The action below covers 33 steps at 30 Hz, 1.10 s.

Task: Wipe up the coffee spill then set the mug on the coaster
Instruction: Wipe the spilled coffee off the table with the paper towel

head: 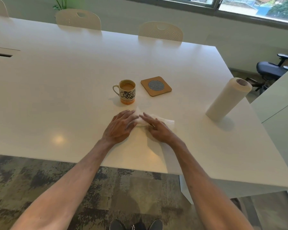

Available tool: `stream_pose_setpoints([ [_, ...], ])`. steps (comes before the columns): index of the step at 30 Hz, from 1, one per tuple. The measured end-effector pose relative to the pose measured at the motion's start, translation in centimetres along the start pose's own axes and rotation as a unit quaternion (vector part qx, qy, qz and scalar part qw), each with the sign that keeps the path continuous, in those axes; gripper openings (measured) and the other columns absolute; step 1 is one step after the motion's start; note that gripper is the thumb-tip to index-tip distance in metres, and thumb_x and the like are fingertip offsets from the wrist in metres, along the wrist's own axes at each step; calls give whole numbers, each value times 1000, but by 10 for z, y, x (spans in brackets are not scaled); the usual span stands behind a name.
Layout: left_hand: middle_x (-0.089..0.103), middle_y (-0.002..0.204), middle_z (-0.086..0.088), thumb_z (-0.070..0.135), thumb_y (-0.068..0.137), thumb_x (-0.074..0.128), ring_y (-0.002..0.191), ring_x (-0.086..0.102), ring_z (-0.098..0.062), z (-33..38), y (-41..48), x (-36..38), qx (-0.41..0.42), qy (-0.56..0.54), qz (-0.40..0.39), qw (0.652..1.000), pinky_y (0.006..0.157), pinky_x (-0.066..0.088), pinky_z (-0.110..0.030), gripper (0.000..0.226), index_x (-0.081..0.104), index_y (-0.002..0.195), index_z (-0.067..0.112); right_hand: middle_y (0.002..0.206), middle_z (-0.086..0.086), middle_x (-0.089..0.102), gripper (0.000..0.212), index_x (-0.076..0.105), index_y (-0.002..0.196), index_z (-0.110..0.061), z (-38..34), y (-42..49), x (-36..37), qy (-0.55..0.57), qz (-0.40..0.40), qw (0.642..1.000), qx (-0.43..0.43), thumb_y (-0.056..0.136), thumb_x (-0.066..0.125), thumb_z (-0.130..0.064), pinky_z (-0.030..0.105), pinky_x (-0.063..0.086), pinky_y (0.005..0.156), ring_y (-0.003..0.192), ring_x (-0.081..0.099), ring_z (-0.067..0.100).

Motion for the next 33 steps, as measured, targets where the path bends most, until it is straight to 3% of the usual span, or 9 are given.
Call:
stream_pose_setpoints([
  [3, 55, 161, 4, 35, 110, 60, 156, 41, -19, 3, 0, -2, 11, -5, 9, 1000, 124, 39, -42, 39, 62, 148, 25, 164, -3, 56, 54, 62, 155, -24, 13, -14, -30, 87, 156, 982, 66, 104, 60, -5, 34, 32, 130, 154, 48, 16],
  [7, 69, 133, 2, 21, 103, 72, 134, 57, -24, 10, 1, -8, 19, -11, 50, 999, 105, 54, -47, 23, 71, 125, 19, 135, 6, 73, 36, 76, 127, -12, 25, -42, -44, -35, 301, 930, 206, 97, 58, -8, 40, 58, 98, 120, 71, 29],
  [11, 71, 121, 0, 15, 99, 75, 120, 61, -26, 19, 3, -5, 13, -26, 59, 998, 99, 56, -49, 20, 73, 119, 15, 129, 10, 68, 26, 76, 113, -3, 17, -42, -25, -44, 289, 925, 242, 104, 57, -17, 39, 53, 91, 120, 63, 32],
  [15, 74, 122, -2, 17, 101, 73, 115, 64, -26, 36, 6, 3, 39, -60, 35, 997, 96, 56, -49, 24, 73, 124, 14, 123, 10, 69, 49, 77, 96, -1, 5, -28, -13, 71, 290, 927, 227, 110, 53, -41, 33, 44, 87, 116, 63, 29],
  [18, 76, 127, -2, 21, 104, 69, 121, 65, -26, 50, 7, 11, 43, -80, 21, 996, 99, 54, -50, 24, 73, 127, 15, 126, 8, 68, 57, 79, 110, -4, 4, -24, -9, 110, 278, 927, 226, 107, 56, -56, 36, 50, 99, 118, 63, 24],
  [22, 78, 129, -3, 13, 102, 73, 131, 65, -27, 57, 12, 17, 45, -140, 3, 989, 108, 53, -47, 29, 77, 131, 13, 121, 5, 71, 36, 83, 110, -11, 10, -29, -13, 145, 269, 929, 207, 98, 75, -44, 38, 53, 103, 114, 68, 22],
  [26, 73, 140, -1, 3, 91, 74, 139, 59, -19, 40, 8, 8, -9, -151, 33, 988, 120, 47, -44, 50, 73, 140, 15, 123, 7, 76, 28, 81, 121, -10, 19, -38, -24, 185, 306, 912, 199, 99, 77, -26, 43, 57, 101, 112, 72, 25],
  [30, 68, 146, 0, 1, 92, 70, 146, 52, -23, 10, 6, -9, -50, -77, 73, 993, 122, 42, -48, 50, 71, 141, 15, 118, 6, 76, 22, 73, 120, -12, 13, -45, -50, 58, 414, 894, 163, 104, 69, -27, 30, 47, 81, 103, 73, 28],
  [33, 65, 151, 3, 9, 99, 67, 150, 46, -21, -3, 1, -14, -84, -40, 82, 992, 122, 39, -44, 43, 70, 141, 18, 103, 7, 76, 13, 64, 116, -16, 6, -36, -49, -3, 389, 911, 134, 106, 62, -23, 33, 45, 73, 92, 74, 35],
])
Point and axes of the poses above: each hand's wrist, its own y-axis towards the middle knuckle, its own x-axis out of the palm, z = x × y, the point moved 6 cm from there along y, towards the middle knuckle
